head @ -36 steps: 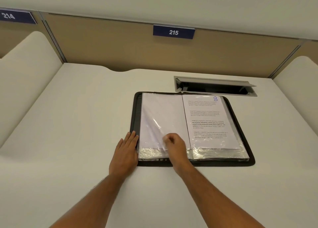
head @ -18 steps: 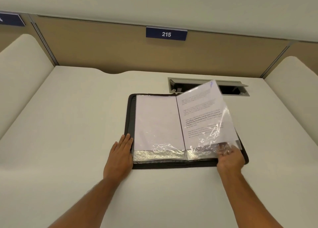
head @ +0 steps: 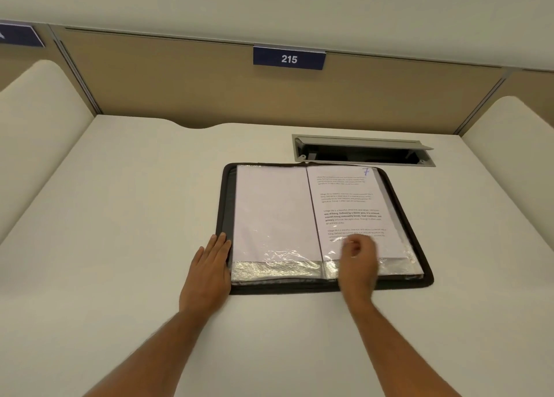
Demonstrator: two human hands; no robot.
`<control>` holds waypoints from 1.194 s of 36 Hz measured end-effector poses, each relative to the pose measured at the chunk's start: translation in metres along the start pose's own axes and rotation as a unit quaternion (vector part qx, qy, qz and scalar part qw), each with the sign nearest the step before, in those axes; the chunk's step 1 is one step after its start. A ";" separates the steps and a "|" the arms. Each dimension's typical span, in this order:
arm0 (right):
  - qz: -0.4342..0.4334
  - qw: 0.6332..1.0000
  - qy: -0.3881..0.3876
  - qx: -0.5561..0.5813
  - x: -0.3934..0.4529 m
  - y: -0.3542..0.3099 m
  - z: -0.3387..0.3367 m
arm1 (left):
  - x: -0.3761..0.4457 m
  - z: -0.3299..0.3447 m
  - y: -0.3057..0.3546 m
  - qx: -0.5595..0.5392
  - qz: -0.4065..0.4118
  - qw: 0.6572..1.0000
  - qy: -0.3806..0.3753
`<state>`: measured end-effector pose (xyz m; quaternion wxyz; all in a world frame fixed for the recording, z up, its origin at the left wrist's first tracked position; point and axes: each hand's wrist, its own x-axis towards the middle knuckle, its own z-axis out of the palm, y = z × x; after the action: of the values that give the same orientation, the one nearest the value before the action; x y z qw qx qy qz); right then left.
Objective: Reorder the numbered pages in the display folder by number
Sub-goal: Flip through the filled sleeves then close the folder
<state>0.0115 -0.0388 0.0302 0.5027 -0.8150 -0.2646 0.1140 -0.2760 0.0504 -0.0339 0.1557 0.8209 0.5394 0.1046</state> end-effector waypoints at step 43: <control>0.285 0.876 -0.113 0.374 0.006 -0.005 -0.004 | 0.002 0.005 -0.003 0.002 -0.004 1.000 0.002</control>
<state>0.0169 -0.0363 0.0369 0.6823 -0.5881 -0.0142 0.4340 -0.2765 0.0523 -0.0396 0.1537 0.8188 0.5431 0.1047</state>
